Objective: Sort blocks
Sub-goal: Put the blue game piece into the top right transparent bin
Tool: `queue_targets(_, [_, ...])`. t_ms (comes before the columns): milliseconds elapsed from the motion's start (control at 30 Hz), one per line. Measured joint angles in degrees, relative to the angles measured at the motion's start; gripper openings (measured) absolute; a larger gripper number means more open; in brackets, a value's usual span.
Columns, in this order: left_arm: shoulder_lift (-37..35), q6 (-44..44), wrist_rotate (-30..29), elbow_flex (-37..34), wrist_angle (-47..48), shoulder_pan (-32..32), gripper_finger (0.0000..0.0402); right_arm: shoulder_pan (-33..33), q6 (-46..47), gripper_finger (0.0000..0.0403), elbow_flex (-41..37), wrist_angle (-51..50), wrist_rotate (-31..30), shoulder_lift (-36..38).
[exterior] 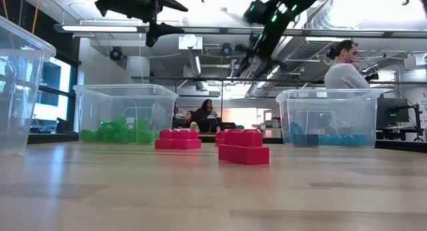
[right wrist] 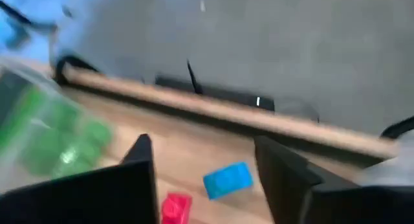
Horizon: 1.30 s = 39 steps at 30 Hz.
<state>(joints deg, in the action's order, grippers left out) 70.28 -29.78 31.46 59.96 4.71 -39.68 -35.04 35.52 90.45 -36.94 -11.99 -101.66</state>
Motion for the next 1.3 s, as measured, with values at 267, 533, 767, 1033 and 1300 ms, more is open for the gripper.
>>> queue_targets(267, [-0.04,-1.68,0.03,0.0,0.09,0.4,0.0252,1.43,2.16,0.0011,-0.15,3.23,0.11,-11.23])
queue_targets(533, [-0.04,-2.75,-0.02,0.0,0.11,1.24,0.0252,0.93,1.99,0.0001,-0.08,1.4,-4.12,-14.7])
queue_targets(767, [-0.04,-3.04,-0.07,0.0,0.07,1.34,0.0252,1.1,2.0,0.0,-0.1,1.42,-4.32,-16.4])
queue_targets(1033, [-0.04,-3.04,-0.22,0.0,0.01,1.46,0.0252,1.28,-5.51,0.0,-0.11,3.99,-4.05,-16.31])
queue_targets(1300, [-0.04,-3.04,-0.22,0.0,-0.22,1.46,0.0252,1.41,-37.9,0.0,-0.11,7.39,-1.18,-15.98])
